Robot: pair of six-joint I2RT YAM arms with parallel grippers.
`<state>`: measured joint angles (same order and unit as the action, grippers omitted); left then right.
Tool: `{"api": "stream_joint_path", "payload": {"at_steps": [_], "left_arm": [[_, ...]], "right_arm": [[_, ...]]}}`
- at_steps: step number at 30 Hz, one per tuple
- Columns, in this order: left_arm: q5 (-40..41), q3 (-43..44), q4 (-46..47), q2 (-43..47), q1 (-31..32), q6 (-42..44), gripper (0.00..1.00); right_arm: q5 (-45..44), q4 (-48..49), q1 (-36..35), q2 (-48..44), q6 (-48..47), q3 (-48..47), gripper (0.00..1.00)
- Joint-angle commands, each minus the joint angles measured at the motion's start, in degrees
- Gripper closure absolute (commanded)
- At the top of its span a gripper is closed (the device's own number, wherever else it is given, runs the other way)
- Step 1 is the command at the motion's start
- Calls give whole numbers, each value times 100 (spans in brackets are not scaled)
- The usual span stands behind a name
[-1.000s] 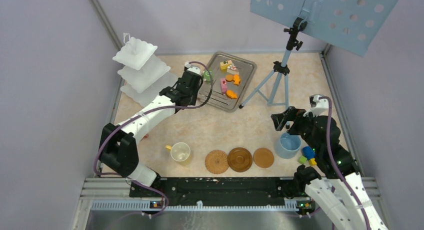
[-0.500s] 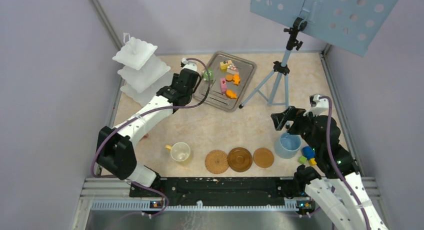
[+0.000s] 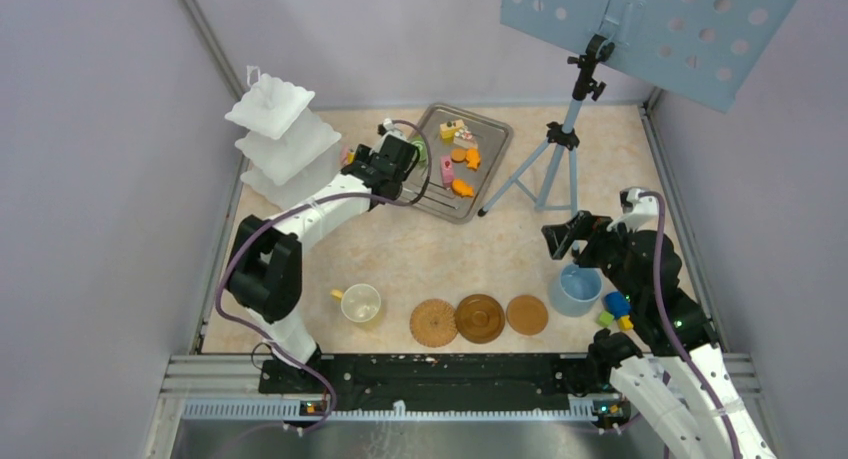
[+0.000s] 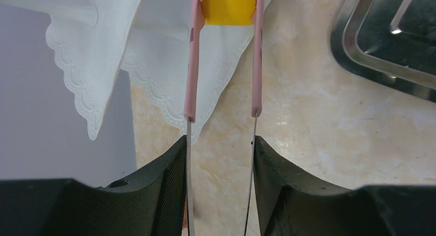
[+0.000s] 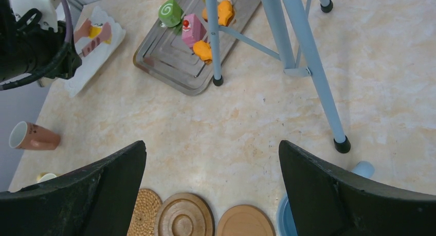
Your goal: Serve the afternoon tea
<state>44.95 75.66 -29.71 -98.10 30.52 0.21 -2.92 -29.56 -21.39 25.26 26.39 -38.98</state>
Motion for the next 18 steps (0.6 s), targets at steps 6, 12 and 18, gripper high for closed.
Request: {"api": "stream_joint_path", "payload": {"at_steps": [6,12,18], "left_arm": [[974,396,152,-519,-32,557,68],[1135,649,267,-971,-222,869,67],[1416,633,483,-1209,-326,1169,65]], "right_arm": [[29,252,-61,-31,-21,54,1],[41,234,-59,-60,-24,49,2],[46,255,-59,-80,-19,57,1]]}}
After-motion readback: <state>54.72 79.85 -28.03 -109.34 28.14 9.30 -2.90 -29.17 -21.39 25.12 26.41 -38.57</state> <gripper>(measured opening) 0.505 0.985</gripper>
